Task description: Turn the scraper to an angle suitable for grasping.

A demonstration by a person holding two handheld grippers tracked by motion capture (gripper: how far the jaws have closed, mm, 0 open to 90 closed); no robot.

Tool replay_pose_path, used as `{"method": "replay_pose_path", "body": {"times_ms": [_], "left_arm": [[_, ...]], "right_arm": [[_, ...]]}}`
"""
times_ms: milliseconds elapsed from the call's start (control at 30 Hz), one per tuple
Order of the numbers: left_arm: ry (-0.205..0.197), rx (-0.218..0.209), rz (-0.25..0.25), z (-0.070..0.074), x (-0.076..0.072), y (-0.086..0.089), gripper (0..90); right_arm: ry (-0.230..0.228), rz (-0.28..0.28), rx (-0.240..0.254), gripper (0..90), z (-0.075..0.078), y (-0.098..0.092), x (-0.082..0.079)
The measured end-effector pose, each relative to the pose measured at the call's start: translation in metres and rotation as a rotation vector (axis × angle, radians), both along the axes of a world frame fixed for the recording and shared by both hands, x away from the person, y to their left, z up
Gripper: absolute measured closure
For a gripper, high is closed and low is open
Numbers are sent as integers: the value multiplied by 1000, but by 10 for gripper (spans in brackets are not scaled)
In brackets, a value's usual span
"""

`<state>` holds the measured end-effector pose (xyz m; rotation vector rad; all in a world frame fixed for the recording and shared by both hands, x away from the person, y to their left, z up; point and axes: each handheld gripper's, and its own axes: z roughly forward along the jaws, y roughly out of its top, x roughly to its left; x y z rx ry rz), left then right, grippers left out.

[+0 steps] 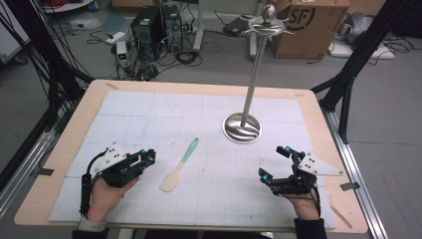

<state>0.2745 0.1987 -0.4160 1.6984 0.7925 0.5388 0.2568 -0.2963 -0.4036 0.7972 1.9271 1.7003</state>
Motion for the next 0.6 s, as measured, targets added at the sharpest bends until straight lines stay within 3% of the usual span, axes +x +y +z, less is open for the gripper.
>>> {"method": "replay_pose_path", "body": {"times_ms": [200, 333, 467, 600], "left_arm": [[20, 39, -10, -3, 11, -8, 896], [19, 81, -59, -3, 18, -18, 897], [83, 111, -94, -4, 23, -29, 896], [115, 147, -147, -5, 23, -46, 896]], "right_arm": [[2, 0, -4, 5, 0, 0, -1], [7, 3, -1, 5, 0, 0, -3], [7, 3, -4, 5, 0, 1, -3], [11, 11, -10, 5, -1, 2, -3]]}}
